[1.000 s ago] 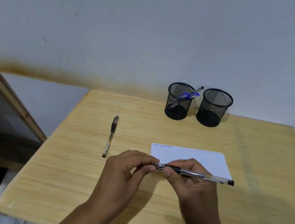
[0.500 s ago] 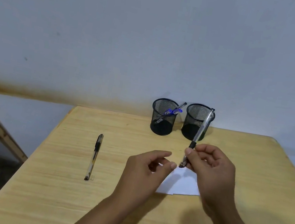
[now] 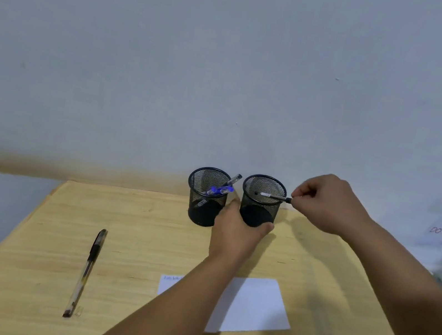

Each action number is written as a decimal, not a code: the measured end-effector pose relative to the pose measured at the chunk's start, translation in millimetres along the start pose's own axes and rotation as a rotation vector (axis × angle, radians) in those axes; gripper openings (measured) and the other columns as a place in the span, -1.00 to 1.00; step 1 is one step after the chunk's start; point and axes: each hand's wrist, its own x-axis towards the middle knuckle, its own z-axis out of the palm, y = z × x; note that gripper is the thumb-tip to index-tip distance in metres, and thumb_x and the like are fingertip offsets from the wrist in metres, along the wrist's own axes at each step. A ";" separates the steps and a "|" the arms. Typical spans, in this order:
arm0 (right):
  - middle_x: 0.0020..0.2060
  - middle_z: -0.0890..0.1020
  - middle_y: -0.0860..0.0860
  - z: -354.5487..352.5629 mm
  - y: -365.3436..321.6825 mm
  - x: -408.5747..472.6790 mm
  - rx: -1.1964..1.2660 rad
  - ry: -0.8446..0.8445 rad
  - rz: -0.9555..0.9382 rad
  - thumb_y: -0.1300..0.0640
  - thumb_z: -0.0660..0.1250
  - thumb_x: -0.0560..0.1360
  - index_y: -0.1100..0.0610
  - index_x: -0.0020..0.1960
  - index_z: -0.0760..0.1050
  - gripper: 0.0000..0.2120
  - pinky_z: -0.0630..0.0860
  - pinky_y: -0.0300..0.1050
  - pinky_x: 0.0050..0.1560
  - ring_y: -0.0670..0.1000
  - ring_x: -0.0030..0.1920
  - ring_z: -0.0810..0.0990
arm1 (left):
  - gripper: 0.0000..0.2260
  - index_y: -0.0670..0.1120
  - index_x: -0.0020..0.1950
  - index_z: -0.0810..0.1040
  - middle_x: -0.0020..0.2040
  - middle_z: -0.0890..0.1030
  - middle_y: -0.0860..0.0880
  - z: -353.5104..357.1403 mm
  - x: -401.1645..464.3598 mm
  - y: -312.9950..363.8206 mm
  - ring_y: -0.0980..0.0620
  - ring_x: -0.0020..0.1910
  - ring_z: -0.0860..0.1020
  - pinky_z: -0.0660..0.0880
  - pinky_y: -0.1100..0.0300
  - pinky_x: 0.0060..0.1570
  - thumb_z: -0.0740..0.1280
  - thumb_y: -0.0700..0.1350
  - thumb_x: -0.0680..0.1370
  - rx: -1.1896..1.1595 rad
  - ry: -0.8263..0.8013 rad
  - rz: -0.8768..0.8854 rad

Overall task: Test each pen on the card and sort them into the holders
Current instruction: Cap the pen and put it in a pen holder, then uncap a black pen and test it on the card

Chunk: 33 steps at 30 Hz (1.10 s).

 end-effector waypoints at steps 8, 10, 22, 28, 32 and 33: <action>-0.15 0.68 0.08 26.3 -3.7 47.8 -0.205 -0.082 -0.081 0.20 0.39 0.39 0.03 -0.24 0.63 -0.90 0.45 -0.20 -0.25 0.09 -0.12 0.63 | -0.65 0.03 0.07 0.58 0.01 0.67 0.08 8.4 8.7 6.1 0.05 0.02 0.61 0.52 0.19 -0.05 0.52 0.11 0.35 -0.007 0.062 0.033; -0.14 0.68 0.09 31.2 -3.9 54.1 -0.224 -0.073 -0.091 0.20 0.40 0.38 0.02 -0.21 0.64 -0.91 0.45 -0.17 -0.22 0.11 -0.12 0.63 | -0.64 0.04 0.08 0.58 0.01 0.68 0.07 8.8 8.5 5.3 0.04 0.02 0.62 0.53 0.18 -0.04 0.52 0.11 0.35 -0.004 0.065 0.038; -0.06 0.63 -0.15 24.0 -1.2 -8.0 0.056 0.217 -0.215 0.04 0.41 0.47 -0.04 0.10 0.58 -0.79 0.53 -0.08 -0.05 -0.04 -0.12 0.61 | -0.58 0.02 0.23 0.56 -0.07 0.58 0.17 -17.1 -14.3 -0.7 0.20 -0.16 0.50 0.41 0.31 -0.15 0.52 0.05 0.40 -0.023 -0.039 0.063; -0.31 0.62 -0.17 71.7 -27.5 -66.8 0.272 0.091 -0.252 0.20 0.43 0.45 -0.04 -0.03 0.63 -0.83 0.51 -0.24 -0.21 -0.14 -0.22 0.58 | -0.57 0.08 0.30 0.56 0.11 0.64 0.15 -71.9 -43.4 -33.0 0.22 0.03 0.56 0.53 0.21 0.05 0.46 0.11 0.45 0.023 -0.041 0.102; -0.28 0.61 -0.23 118.0 -57.8 -86.7 0.239 -0.070 -0.289 0.11 0.41 0.47 -0.12 -0.04 0.61 -0.86 0.50 -0.27 -0.24 -0.18 -0.20 0.58 | -0.64 0.05 0.30 0.57 0.18 0.62 0.15 -124.5 -53.5 -62.7 0.20 0.13 0.54 0.45 0.32 0.10 0.41 0.05 0.51 0.115 0.001 0.097; -0.27 0.61 -0.24 129.5 -66.1 -89.9 0.222 -0.108 -0.295 0.10 0.39 0.48 -0.13 -0.05 0.61 -0.87 0.50 -0.28 -0.24 -0.20 -0.21 0.58 | -0.67 0.05 0.29 0.57 0.19 0.62 0.15 -138.1 -54.8 -71.9 0.20 0.15 0.53 0.40 0.39 0.09 0.40 0.02 0.52 0.148 0.003 0.097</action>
